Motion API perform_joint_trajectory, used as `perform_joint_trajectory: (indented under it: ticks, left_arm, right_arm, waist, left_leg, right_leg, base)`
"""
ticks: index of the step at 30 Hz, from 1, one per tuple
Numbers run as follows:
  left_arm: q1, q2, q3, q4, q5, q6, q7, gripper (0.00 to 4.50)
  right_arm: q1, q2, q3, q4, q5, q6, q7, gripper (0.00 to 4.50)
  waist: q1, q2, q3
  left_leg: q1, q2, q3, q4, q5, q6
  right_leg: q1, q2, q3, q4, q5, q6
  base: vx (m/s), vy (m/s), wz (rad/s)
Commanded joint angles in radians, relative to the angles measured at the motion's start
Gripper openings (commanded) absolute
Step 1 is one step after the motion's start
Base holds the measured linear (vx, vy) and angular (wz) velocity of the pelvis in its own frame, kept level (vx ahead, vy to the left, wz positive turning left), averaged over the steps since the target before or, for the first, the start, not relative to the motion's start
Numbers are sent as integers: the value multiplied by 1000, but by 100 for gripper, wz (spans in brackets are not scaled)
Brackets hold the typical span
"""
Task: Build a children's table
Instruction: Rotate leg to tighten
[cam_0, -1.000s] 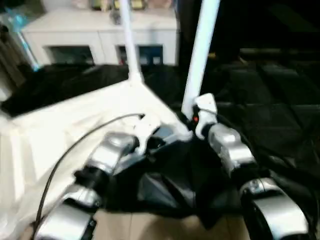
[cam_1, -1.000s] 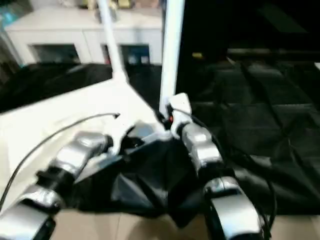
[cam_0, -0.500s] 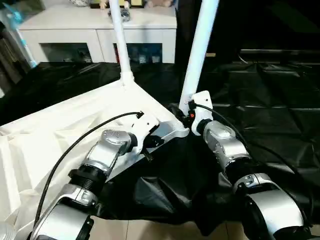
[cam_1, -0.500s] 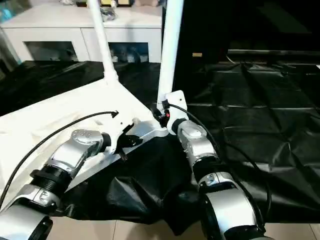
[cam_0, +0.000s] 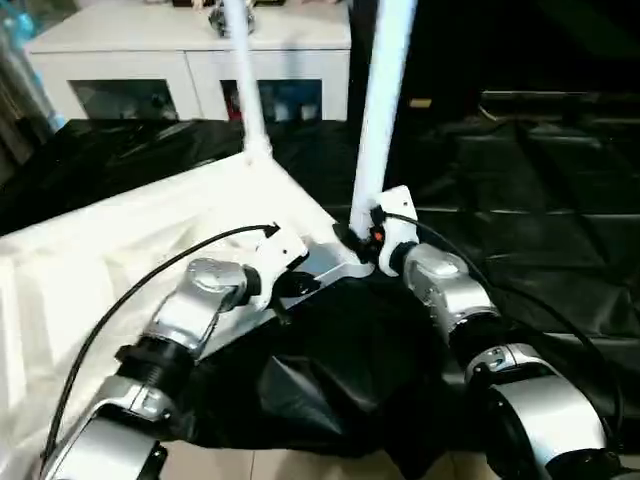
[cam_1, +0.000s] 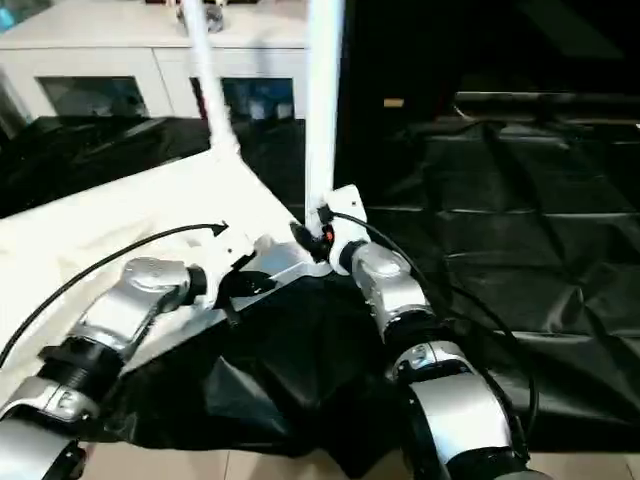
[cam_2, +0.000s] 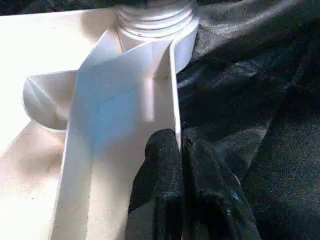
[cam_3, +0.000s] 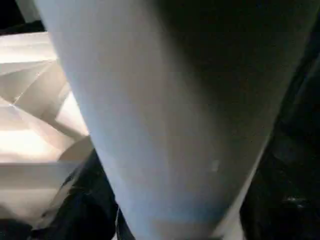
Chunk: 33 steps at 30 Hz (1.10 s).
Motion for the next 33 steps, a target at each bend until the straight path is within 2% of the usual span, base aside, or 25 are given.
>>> perform_joint_trajectory:
  ticks: [1, 3, 4, 6, 10, 15, 20, 23, 29, 30, 33]
  left_arm:
    - [12, -8, -53, -20, 3, -25, -48, 0]
    - [15, 0, -51, -27, 0, -30, -55, 0]
    - [18, 4, -51, -33, -2, -30, -62, 0]
    - [24, 13, -51, -42, -4, -36, -77, 0]
    - [48, 49, -56, -72, -25, -53, -154, 0]
    - [71, 98, -59, -95, -52, -99, -247, 0]
    - [82, 142, -69, -97, -66, -145, -336, 0]
    - [84, 152, -76, -94, -69, -162, -365, 0]
    - [91, 163, -94, -85, -68, -185, -414, 0]
    - [91, 162, -94, -81, -66, -189, -413, 0]
    - [86, 160, -95, -64, -59, -206, -418, 0]
  right_arm:
    - [-1, 16, 31, 26, -8, 38, 66, 340]
    - [-5, 9, 35, 15, -7, 39, 96, 350]
    - [-6, 4, 39, 6, -8, 35, 115, 350]
    - [-4, -4, 48, -12, -10, 31, 146, 385]
    - [23, -42, 86, -89, -21, -9, 253, 405]
    - [64, -94, 102, -182, -3, -6, 404, 405]
    - [128, -187, 156, -308, 8, 15, 577, 405]
    - [145, -211, 169, -336, 3, 23, 617, 405]
    - [164, -241, 197, -371, -22, 57, 662, 405]
    - [166, -242, 197, -373, -22, 60, 663, 389]
    - [178, -249, 216, -400, -24, 73, 672, 376]
  waist:
    - [1, 0, -50]
    - [2, -3, -54]
    - [2, -4, -56]
    - [5, -2, -54]
    - [9, 1, -52]
    - [14, 0, -55]
    - [29, -1, -53]
    - [35, 1, -54]
    - [43, 1, -50]
    - [43, 0, -49]
    - [44, 2, -50]
  left_leg:
    - [-5, 21, 4, -58, -39, 83]
    - [-6, 18, 5, -50, 6, 112]
    - [-7, 17, 6, -47, 16, 122]
    - [-9, 19, 8, -45, 16, 147]
    - [-6, 27, 11, -47, -27, 137]
    - [-7, 25, 11, -40, 15, 157]
    - [-4, 26, 13, -39, 1, 160]
    - [-4, 26, 13, -39, -1, 156]
    - [-3, 28, 13, -44, -71, 104]
    - [-2, 27, 13, -45, -86, 94]
    - [-2, 26, 12, -45, -83, 84]
  right_leg:
    - [47, -55, 47, -52, 123, -271]
    - [47, -53, 48, -44, 206, -286]
    - [48, -52, 47, -42, 227, -289]
    - [44, -54, 44, -41, 232, -296]
    - [43, -54, 43, -44, 156, -292]
    - [43, -50, 43, -35, 219, -301]
    - [41, -49, 43, -38, 191, -289]
    - [40, -49, 44, -36, 187, -290]
    - [38, -52, 47, -42, 93, -281]
    - [38, -51, 48, -44, 77, -278]
    - [39, -49, 49, -43, 86, -272]
  base:
    - [0, 0, 0]
    - [0, 0, 0]
    - [0, 0, 0]
    - [0, 0, 0]
    - [0, 0, 0]
    - [0, 0, 0]
    - [0, 0, 0]
    - [0, 0, 0]
    - [0, 0, 0]
    - [0, 0, 0]
    - [0, 0, 0]
